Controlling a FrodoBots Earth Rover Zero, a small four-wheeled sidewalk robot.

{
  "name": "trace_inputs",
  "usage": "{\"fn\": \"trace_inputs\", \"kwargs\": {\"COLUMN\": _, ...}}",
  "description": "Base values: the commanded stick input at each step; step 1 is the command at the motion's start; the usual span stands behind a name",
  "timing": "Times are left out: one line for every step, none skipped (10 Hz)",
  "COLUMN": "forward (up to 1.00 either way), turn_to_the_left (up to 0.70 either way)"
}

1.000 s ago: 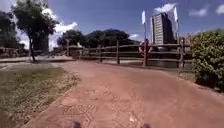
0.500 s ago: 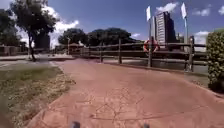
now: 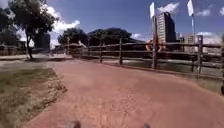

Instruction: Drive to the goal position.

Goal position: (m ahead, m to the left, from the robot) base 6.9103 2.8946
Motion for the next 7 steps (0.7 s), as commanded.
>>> {"fn": "trace_inputs", "kwargs": {"forward": 0.85, "turn_to_the_left": 0.28}}
{"fn": "trace_inputs", "kwargs": {"forward": 0.85, "turn_to_the_left": 0.34}}
{"fn": "trace_inputs", "kwargs": {"forward": 0.85, "turn_to_the_left": 0.34}}
{"fn": "trace_inputs", "kwargs": {"forward": 0.85, "turn_to_the_left": 0.34}}
{"fn": "trace_inputs", "kwargs": {"forward": 0.85, "turn_to_the_left": 0.34}}
{"fn": "trace_inputs", "kwargs": {"forward": 0.85, "turn_to_the_left": 0.34}}
{"fn": "trace_inputs", "kwargs": {"forward": 0.85, "turn_to_the_left": 0.34}}
